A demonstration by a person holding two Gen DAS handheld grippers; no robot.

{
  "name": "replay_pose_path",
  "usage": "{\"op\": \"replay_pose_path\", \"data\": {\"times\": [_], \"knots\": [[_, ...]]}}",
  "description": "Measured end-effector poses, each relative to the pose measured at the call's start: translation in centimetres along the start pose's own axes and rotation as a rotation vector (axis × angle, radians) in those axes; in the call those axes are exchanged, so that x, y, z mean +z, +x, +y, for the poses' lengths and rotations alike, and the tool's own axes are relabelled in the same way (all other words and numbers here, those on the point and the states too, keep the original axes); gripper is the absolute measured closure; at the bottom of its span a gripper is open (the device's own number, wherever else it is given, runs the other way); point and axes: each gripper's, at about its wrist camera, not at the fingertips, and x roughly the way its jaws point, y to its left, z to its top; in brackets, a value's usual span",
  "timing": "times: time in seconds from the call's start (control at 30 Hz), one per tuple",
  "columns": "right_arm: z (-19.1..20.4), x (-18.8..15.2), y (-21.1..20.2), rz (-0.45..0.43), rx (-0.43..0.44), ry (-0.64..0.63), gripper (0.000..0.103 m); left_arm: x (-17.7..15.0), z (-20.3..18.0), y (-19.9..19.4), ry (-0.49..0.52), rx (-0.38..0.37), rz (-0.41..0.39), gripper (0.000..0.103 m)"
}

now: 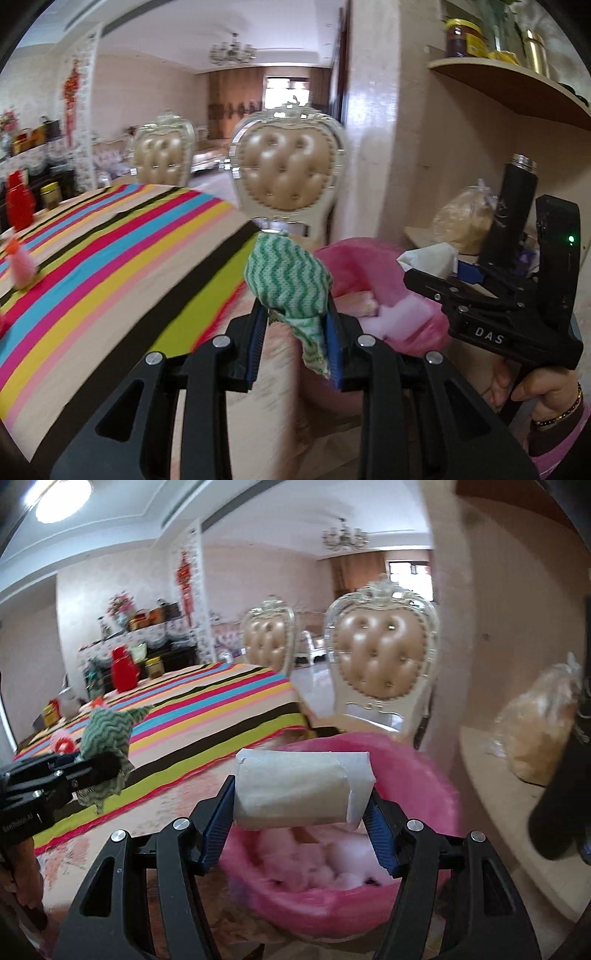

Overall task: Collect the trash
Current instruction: 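Carry the white napkin and green cloth over to the pink bin, then open both tools to drop the napkin and green cloth into the bin, then move both tools back over the table toward the pink foam nets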

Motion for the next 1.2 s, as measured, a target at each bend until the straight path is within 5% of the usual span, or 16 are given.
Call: {"op": "replay_pose_path", "data": {"times": [0.27, 0.53, 0.6, 0.63, 0.67, 0.77, 0.87, 1.2], "knots": [[-4.3, 0.7, 1.0, 0.012, -0.059, 0.047, 0.040, 1.5, -3.0, 6.5, -0.009, -0.098, 0.045, 0.074], [-5.7, 1.6, 3.6, 0.032, -0.102, 0.069, 0.039, 1.7, -3.3, 10.5, -0.038, -0.116, 0.077, 0.068], [-5.7, 1.9, 4.0, 0.029, -0.109, 0.068, 0.038, 1.8, -3.5, 11.7, -0.040, -0.156, 0.088, 0.057], [-5.9, 2.0, 4.2, 0.030, -0.110, 0.072, 0.037, 1.8, -3.6, 12.1, -0.033, -0.149, 0.095, 0.043], [-6.0, 2.2, 4.5, 0.031, -0.112, 0.081, 0.035, 1.8, -3.5, 12.0, -0.032, -0.125, 0.095, 0.031], [-5.8, 2.6, 5.0, 0.035, -0.097, 0.093, 0.033, 1.6, -2.0, 10.2, -0.065, -0.056, 0.038, 0.025], [-5.0, 3.0, 5.2, 0.024, -0.089, 0.078, 0.022, 1.7, -0.1, 7.9, -0.085, 0.033, -0.010, 0.015], [-1.1, 4.3, 5.1, 0.005, -0.056, 0.036, 0.018, 1.6, 8.6, -1.2, -0.069, 0.329, -0.072, 0.005]]}}
